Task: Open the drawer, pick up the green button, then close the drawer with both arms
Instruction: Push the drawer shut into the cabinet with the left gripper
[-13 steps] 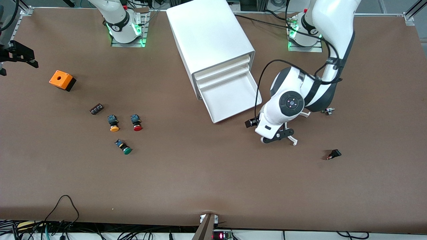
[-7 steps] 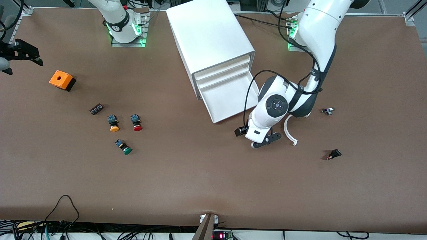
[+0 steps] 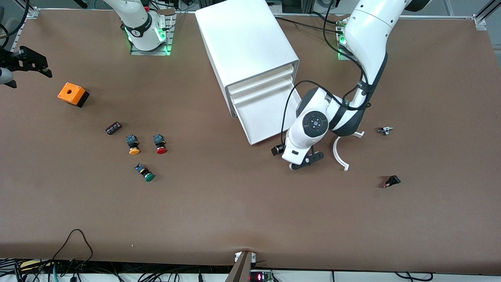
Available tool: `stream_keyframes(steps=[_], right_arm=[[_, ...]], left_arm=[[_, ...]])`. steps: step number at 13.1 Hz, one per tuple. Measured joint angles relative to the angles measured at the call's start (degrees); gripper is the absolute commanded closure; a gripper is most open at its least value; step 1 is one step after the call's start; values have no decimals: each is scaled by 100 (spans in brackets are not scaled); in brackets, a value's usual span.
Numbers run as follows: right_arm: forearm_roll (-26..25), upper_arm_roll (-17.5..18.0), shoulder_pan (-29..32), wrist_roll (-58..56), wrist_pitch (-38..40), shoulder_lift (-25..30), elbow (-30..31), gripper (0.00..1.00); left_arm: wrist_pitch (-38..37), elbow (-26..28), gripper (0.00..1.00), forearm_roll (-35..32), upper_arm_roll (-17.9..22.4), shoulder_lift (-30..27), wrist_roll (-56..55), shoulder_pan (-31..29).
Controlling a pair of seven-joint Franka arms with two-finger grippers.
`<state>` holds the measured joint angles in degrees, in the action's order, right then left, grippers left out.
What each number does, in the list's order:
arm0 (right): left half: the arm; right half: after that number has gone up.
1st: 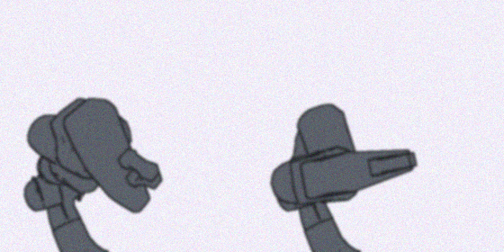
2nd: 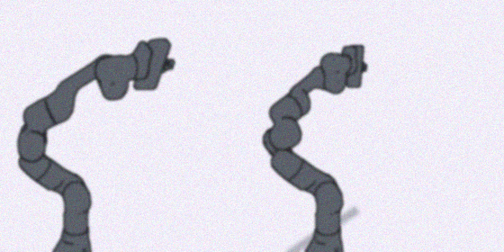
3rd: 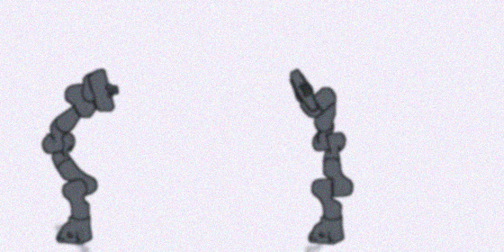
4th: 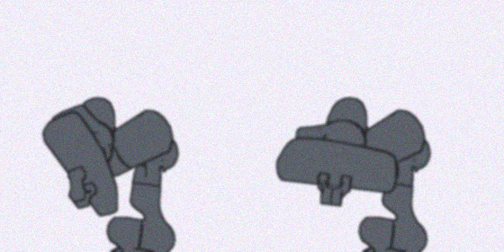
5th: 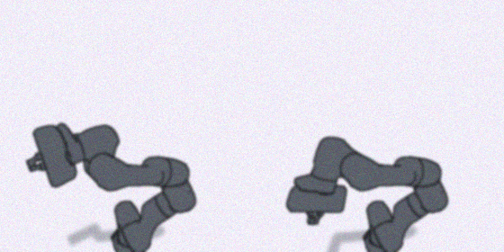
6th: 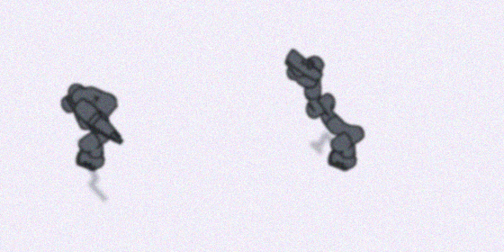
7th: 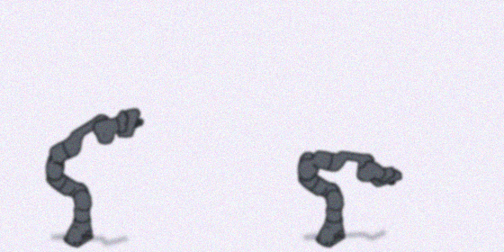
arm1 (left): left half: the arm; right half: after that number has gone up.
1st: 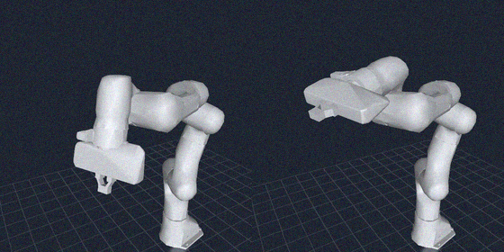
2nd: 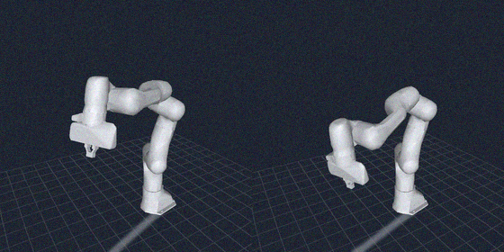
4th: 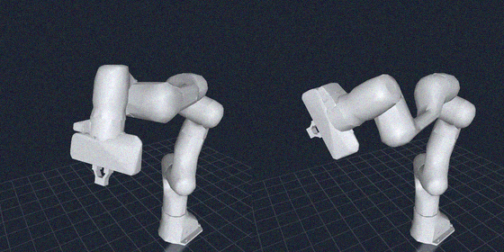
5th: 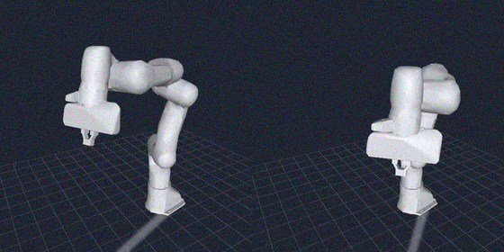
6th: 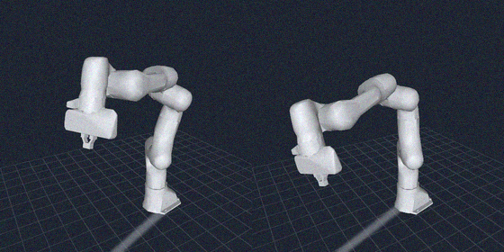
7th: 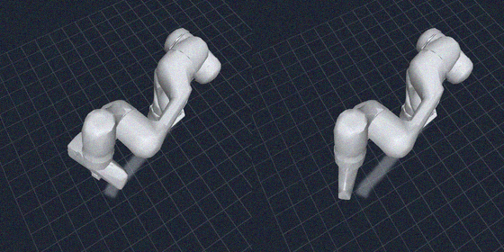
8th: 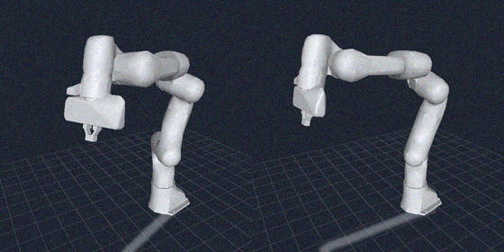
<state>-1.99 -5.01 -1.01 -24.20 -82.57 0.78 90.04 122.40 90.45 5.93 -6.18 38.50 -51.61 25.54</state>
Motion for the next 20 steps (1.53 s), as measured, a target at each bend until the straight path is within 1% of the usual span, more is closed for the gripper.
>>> stream_keyframes(steps=[2,5,9,12,15,17,20], right_arm=[[0,1,-1,0,0,-30,2,0],[1,8,-8,0,-9,-36,2,0],[2,6,-8,0,-45,-69,-3,0],[2,-1,-5,0,-81,-138,-17,0],[3,0,-7,0,-86,-174,-67,0],[3,0,-7,0,-86,-176,-78,0],[81,0,-7,0,-86,-179,-80,0]], left_arm=[[-337,0,0,0,-111,-56,-40,9],[-483,10,0,0,-366,-71,-110,20],[-619,111,0,0,-590,-70,-123,25],[-694,99,0,0,-599,-167,-120,-20],[-702,56,0,0,-579,-513,-107,-301],[-618,48,0,-52,-558,-620,-87,-467],[-32,113,0,-547,-550,-360,-79,-488]])
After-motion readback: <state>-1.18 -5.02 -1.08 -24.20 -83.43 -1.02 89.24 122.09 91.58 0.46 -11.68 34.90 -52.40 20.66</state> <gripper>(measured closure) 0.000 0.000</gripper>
